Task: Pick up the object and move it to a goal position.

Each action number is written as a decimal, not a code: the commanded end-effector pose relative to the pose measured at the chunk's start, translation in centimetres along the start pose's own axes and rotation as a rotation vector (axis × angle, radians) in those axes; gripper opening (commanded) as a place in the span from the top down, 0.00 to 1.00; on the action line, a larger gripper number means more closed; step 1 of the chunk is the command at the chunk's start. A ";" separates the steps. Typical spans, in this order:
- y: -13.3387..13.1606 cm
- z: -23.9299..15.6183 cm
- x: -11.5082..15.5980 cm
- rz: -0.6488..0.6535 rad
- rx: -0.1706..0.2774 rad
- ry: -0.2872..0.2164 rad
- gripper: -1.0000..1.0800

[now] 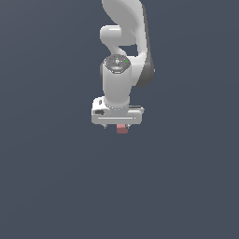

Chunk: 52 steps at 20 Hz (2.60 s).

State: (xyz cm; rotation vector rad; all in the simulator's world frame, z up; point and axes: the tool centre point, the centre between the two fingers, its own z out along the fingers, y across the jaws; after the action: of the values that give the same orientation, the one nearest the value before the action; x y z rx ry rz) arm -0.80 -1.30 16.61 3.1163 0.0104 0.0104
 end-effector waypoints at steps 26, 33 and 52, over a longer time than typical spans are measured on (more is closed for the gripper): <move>0.5 2.8 -2.9 0.040 0.016 0.004 0.04; -1.7 5.7 -6.7 -0.007 0.022 -0.002 0.04; -3.1 8.5 -9.6 -0.039 0.025 -0.007 0.04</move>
State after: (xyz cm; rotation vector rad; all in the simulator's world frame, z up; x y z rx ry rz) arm -10.34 1.49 8.37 3.1406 0.0719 0.0004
